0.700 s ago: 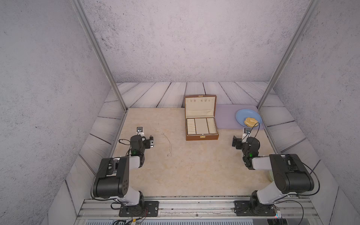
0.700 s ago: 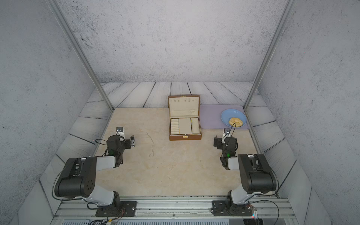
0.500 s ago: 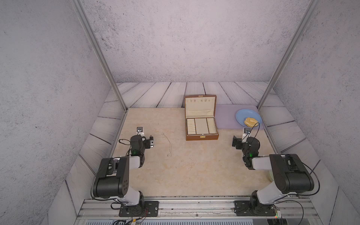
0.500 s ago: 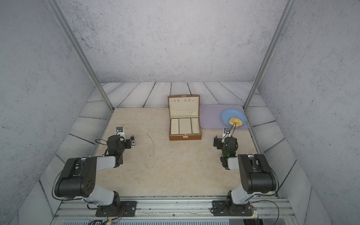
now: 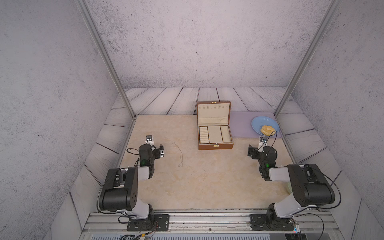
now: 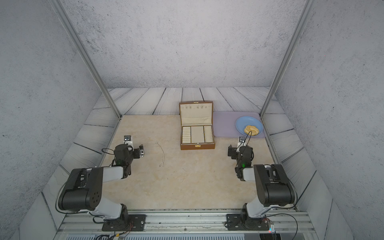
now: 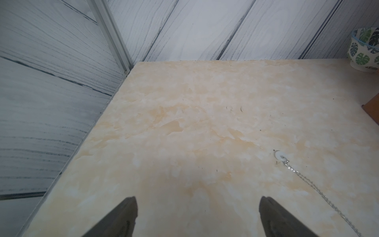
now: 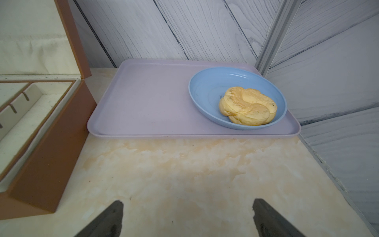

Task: Put jewelry chain into jewelry box
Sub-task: Move the jewelry box to the center of the board.

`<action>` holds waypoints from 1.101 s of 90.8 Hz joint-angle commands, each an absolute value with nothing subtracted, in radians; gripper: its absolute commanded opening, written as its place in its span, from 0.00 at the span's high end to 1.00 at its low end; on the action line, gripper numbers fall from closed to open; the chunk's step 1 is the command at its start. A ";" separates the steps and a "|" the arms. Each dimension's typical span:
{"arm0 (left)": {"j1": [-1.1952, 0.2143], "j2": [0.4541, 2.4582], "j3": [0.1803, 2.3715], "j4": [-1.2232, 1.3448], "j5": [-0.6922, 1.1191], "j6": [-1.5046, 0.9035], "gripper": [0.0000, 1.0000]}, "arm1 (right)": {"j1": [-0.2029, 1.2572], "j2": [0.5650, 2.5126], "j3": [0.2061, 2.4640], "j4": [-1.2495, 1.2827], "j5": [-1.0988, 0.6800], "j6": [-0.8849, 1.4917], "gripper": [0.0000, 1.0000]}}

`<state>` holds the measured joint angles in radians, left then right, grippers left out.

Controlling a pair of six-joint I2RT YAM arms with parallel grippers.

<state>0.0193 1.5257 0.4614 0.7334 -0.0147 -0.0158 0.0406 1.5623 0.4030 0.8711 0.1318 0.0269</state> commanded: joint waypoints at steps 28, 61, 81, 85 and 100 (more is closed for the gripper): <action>0.015 1.431 0.635 0.380 -0.144 -0.084 0.02 | 0.032 1.494 0.397 0.848 0.228 0.078 0.01; 0.017 1.307 0.958 -0.239 -0.343 -0.575 0.02 | 0.030 1.178 0.586 0.290 0.446 0.443 0.01; 0.013 1.281 1.019 -0.363 -0.141 -0.614 0.02 | 0.030 1.166 0.802 -0.016 0.309 0.573 0.01; 0.009 1.277 1.023 -0.387 -0.111 -0.623 0.02 | 0.029 1.182 0.830 -0.048 0.217 0.577 0.01; -0.017 1.273 1.029 -0.456 -0.009 -0.617 0.02 | 0.041 1.317 0.968 -0.161 -0.076 0.588 0.01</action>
